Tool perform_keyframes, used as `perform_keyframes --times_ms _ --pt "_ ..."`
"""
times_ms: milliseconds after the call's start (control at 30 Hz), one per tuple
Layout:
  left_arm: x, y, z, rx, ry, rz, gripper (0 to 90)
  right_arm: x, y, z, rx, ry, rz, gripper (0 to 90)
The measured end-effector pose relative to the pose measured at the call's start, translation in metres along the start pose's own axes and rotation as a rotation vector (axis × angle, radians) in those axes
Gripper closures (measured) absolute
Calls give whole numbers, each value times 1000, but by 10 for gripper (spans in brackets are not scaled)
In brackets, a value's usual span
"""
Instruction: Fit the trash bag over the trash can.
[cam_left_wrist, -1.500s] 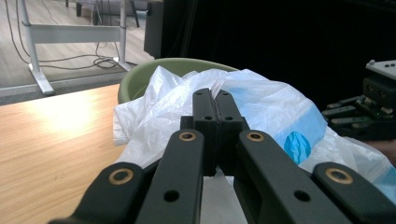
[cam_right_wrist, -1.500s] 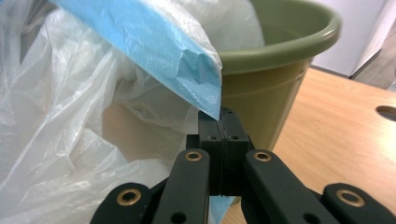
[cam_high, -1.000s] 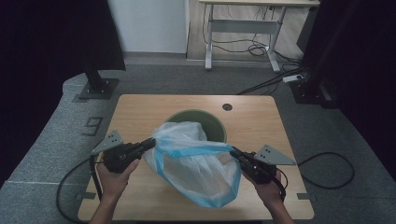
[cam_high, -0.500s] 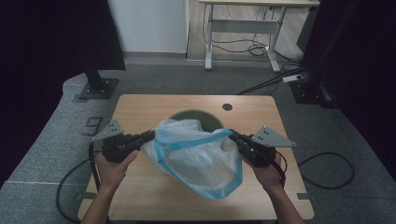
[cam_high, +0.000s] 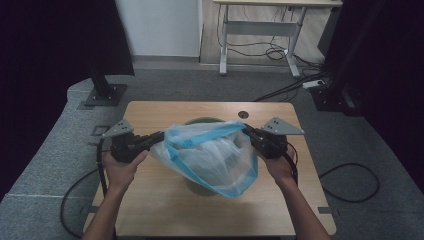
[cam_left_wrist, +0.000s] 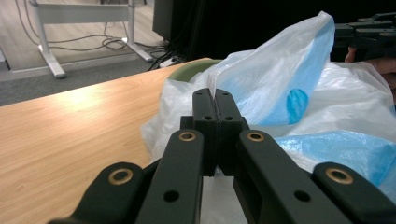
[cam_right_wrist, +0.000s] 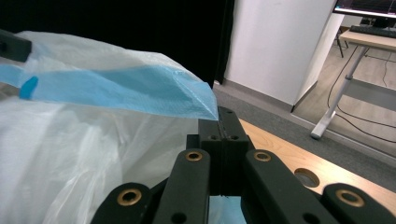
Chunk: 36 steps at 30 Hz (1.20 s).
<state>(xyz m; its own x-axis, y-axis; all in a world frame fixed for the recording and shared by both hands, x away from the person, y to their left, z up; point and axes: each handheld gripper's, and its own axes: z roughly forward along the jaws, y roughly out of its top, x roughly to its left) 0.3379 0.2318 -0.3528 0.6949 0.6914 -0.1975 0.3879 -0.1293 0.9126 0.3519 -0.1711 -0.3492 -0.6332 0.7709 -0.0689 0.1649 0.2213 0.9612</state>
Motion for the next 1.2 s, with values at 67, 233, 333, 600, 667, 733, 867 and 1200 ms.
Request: perform_keyframes --times_ms 67,233,333,600,667,733,867,1200 --pt "5 0 2 2 7 -8 896 -2 1 4 5 -3 -2 890" --pt "17 0 10 12 25 -24 896 -12 3 26 34 -11 6 890" --pt "23 -1 13 20 32 -27 895 -15 1 35 44 -15 6 890" --pt "35 -2 20 30 37 -51 895 -19 -5 51 66 -15 -7 890" --pt "41 -3 27 44 42 -68 895 -24 -6 59 75 -18 -2 890" --pt "45 -4 31 56 49 -74 895 -26 -7 65 84 -24 2 890" --pt "49 -5 37 75 70 -81 895 -29 -12 76 104 -37 11 890" --pt "63 -13 54 120 86 -109 895 -39 -19 100 161 -59 47 890"
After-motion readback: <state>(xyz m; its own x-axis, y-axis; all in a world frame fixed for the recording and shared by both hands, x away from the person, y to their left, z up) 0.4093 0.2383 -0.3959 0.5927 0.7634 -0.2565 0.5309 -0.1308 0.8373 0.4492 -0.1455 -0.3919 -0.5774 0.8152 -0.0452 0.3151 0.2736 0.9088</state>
